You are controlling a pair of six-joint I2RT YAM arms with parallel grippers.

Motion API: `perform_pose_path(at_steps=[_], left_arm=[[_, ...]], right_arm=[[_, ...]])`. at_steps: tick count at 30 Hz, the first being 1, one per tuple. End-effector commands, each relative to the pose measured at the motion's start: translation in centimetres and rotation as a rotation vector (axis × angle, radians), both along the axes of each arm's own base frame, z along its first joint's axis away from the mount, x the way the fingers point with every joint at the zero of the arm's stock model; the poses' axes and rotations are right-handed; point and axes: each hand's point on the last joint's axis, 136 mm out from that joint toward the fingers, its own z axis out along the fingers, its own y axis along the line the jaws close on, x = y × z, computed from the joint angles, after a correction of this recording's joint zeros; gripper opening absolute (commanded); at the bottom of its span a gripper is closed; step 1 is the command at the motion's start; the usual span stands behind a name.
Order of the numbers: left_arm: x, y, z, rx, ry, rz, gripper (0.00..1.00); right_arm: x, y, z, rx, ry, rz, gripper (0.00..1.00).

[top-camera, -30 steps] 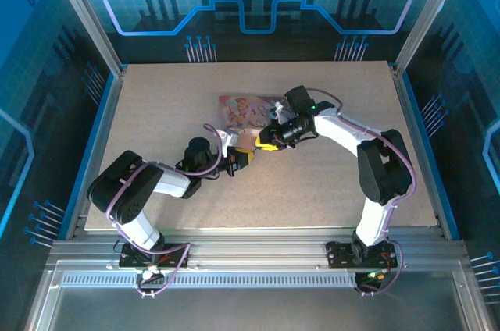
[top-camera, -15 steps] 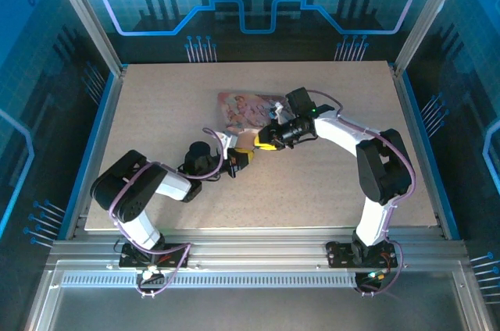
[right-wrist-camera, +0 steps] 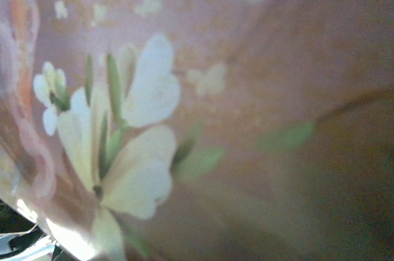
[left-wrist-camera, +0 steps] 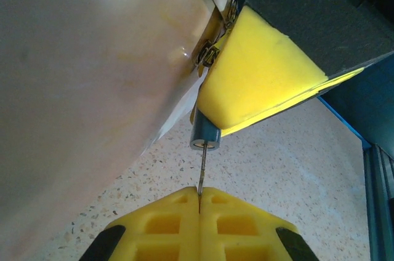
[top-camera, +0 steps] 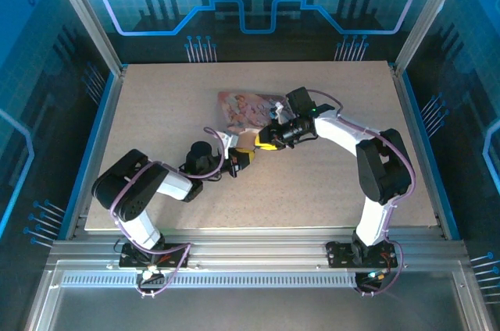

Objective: Unlock the padlock with the key

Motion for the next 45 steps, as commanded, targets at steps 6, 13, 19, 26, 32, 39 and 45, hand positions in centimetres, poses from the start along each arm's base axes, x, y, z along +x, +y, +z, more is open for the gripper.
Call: perform_pose_path(at_steps=[6, 13, 19, 26, 32, 39, 45], left_arm=[[1.8, -1.9, 1.8, -0.081, -0.133, 0.034, 0.0], [1.0, -1.4, -1.2, -0.047, -0.073, 0.031, 0.0], [0.7, -1.0, -2.0, -0.056, -0.03, 0.024, 0.0], [0.3, -0.9, -2.3, -0.085, 0.025, -0.002, 0.0], [0.0, -1.2, -2.2, -0.119, 0.074, -0.018, 0.0], [0.4, -0.1, -1.3, -0.19, 0.147, -0.035, 0.0], [1.2, 1.0, -0.1, -0.22, 0.144, -0.057, 0.0]], right_arm=[[-4.1, 1.4, -5.0, -0.059, 0.243, 0.002, 0.0], [-4.1, 1.2, -7.4, -0.159, 0.216, -0.029, 0.06], [-4.3, 1.6, -7.9, -0.19, 0.187, -0.038, 0.2], [-4.3, 1.9, -8.2, -0.206, 0.172, -0.054, 0.26], [-4.4, 2.2, -8.7, -0.245, 0.165, -0.033, 0.23], [-5.0, 1.8, -9.3, -0.282, 0.157, 0.0, 0.02], [-5.6, 1.6, -10.1, -0.298, 0.178, 0.023, 0.0]])
